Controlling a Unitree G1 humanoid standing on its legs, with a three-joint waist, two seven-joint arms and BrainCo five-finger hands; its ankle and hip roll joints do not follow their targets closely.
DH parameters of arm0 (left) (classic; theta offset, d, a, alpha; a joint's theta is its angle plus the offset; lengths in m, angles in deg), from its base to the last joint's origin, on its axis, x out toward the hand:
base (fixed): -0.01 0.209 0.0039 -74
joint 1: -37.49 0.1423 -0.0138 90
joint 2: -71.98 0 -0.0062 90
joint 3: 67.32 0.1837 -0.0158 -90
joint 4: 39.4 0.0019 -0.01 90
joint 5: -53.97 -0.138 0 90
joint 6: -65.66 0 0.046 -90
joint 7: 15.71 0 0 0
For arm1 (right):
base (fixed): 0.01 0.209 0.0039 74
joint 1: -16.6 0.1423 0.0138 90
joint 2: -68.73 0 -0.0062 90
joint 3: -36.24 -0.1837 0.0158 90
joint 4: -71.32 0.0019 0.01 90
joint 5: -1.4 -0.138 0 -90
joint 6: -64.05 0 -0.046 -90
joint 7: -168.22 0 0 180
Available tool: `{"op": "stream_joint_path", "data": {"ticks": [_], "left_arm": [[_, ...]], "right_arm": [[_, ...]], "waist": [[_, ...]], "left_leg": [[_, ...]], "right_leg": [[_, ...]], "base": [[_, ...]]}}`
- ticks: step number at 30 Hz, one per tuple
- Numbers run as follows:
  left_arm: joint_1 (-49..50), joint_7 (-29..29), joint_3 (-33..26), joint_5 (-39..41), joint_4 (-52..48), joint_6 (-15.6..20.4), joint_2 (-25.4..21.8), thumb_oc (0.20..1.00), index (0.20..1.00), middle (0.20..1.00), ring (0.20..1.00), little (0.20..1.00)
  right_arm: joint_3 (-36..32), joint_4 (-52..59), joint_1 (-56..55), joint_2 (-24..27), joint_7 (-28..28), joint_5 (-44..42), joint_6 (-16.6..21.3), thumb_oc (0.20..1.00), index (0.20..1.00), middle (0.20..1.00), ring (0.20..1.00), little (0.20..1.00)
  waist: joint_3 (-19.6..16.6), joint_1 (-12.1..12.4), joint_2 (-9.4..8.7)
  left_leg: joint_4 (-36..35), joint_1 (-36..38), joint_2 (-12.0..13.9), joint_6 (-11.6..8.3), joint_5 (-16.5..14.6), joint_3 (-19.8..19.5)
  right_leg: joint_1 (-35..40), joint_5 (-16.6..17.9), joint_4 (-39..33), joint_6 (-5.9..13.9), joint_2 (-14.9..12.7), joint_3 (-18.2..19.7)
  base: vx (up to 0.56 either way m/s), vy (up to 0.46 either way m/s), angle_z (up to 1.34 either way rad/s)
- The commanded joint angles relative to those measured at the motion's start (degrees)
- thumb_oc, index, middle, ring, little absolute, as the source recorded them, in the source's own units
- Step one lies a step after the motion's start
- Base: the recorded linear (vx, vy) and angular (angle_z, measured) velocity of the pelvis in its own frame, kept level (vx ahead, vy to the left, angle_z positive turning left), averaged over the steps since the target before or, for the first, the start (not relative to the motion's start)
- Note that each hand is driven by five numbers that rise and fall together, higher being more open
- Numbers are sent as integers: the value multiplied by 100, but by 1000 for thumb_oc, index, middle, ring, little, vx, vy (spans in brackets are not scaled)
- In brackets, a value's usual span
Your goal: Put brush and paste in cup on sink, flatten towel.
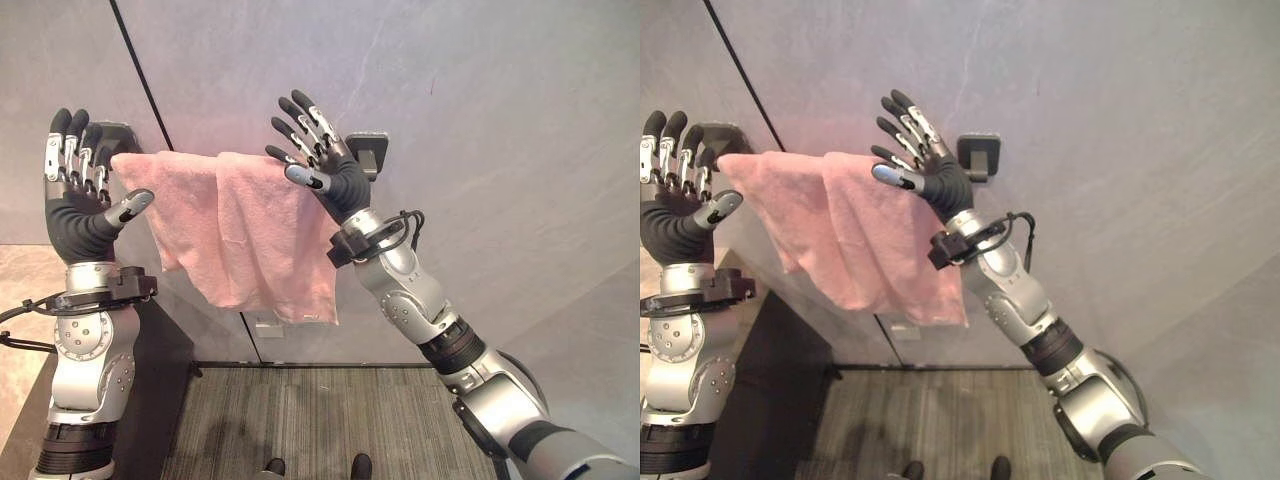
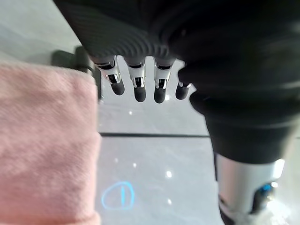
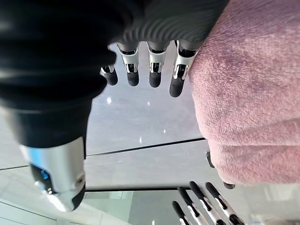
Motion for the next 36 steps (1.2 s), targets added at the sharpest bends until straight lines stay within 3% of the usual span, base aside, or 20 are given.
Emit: {"op": "stream_joint_path", "data": {"ticks": [1, 6, 11, 16, 22, 27, 30, 33, 36], "left_arm": [[-313, 101, 110, 133, 146, 55, -767, 1000, 1000, 1000, 1000, 1000], [-287, -49, 152, 543, 513, -199, -1304, 1000, 1000, 1000, 1000, 1000], [-980, -333, 604, 492, 1060, -460, -2678, 1000, 1000, 1000, 1000, 1000], [-1209, -528, 768, 520, 1218, -451, -3388, 1000, 1000, 1000, 1000, 1000], [-1573, -593, 1068, 445, 1315, -381, -3739, 1000, 1000, 1000, 1000, 1000], [-1770, -494, 1163, -341, 1230, -344, -3935, 1000, 1000, 1000, 1000, 1000], [-1529, -311, 911, -1071, 1039, -338, -4010, 1000, 1000, 1000, 1000, 1000], [-1109, 103, 468, -2621, 840, -453, -4136, 1000, 1000, 1000, 1000, 1000], [-617, 336, 9, -3288, 665, -497, -3999, 1000, 1000, 1000, 1000, 1000]], "right_arm": [[-142, 47, 573, 103, 63, -219, -12, 1000, 1000, 1000, 1000, 1000], [120, -372, 749, 488, -11, -531, -313, 1000, 1000, 1000, 1000, 1000], [781, -870, 1452, 1428, -339, -461, -663, 1000, 1000, 1000, 1000, 1000], [1187, -839, 2147, 2026, -529, 356, -486, 1000, 1000, 1000, 1000, 1000], [1411, -902, 2484, 2157, -506, 999, -301, 1000, 1000, 1000, 1000, 1000], [1480, -926, 2638, 2204, -470, 1706, -188, 1000, 1000, 1000, 1000, 1000], [1459, -855, 2638, 2266, -432, 2087, -145, 1000, 1000, 1000, 1000, 1000], [1433, -815, 2656, 2344, -363, 2682, -113, 1000, 1000, 1000, 1000, 1000], [1436, -765, 2676, 2327, -333, 2986, -91, 1000, 1000, 1000, 1000, 1000]], "waist": [[-200, -91, -163], [-256, -165, -186], [-373, -295, -157], [-451, -314, -115], [-492, -305, -75], [-514, -271, -54], [-523, -256, -58], [-530, -223, -78], [-522, -195, -95]], "left_leg": [[-267, -162, -198, 474, 112, 67], [-265, -50, -181, 472, 85, 122], [-267, 27, -153, 433, 79, 187], [-267, 24, -136, 398, 107, 207], [-267, 9, -138, 378, 127, 200], [-267, -32, -136, 364, 152, 203], [-267, -28, -129, 363, 142, 214], [-267, -17, -126, 360, 119, 216], [-267, -6, -122, 363, 103, 215]], "right_leg": [[214, -496, -4, 368, -637, -213], [307, -506, -4, 390, -632, -185], [367, -480, -4, 430, -649, -221], [369, -469, -4, 457, -650, -251], [370, -458, -4, 473, -657, -270], [335, -443, -4, 477, -659, -284], [335, -443, -4, 472, -655, -285], [344, -468, -4, 475, -647, -279], [351, -487, -4, 472, -638, -261]], "base": [[0, 0, 0], [19, 15, -3], [-8, 1, 0], [-12, -3, -1], [-23, -4, 0], [-28, -4, 1], [0, 0, 0], [0, 0, 0], [0, 0, 0]]}}
